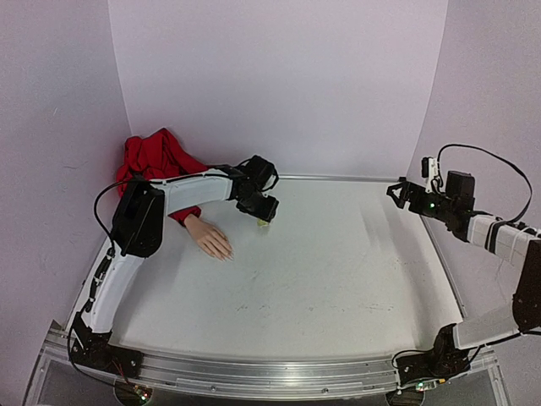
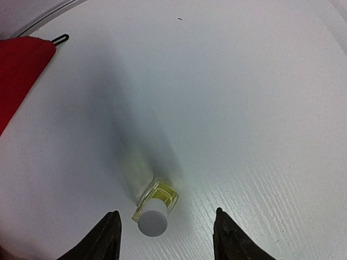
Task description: Paint the nails
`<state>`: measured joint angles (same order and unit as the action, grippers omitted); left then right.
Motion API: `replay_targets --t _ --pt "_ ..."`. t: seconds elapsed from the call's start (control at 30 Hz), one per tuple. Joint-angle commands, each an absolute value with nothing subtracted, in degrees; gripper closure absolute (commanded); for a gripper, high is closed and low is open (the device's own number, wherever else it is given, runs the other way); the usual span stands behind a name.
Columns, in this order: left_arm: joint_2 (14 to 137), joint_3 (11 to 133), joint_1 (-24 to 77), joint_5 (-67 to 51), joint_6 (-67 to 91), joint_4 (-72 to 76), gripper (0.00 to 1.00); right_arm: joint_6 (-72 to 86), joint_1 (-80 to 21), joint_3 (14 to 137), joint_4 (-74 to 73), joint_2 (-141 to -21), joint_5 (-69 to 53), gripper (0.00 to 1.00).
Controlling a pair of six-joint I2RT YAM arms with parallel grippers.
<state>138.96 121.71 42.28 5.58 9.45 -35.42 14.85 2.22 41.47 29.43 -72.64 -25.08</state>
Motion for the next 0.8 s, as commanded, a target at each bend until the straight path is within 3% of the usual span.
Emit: replay_targets --t 0.0,0.77 --pt "140.19 125.43 42.28 8.24 9.69 -37.81 0.45 14.71 2.50 41.49 32.10 -69.03 -25.77 0.02" --pt "141.78 128.79 42.14 8.11 8.84 -38.82 0.86 14.66 2.49 41.31 31.82 -69.83 -26.72 0.02"
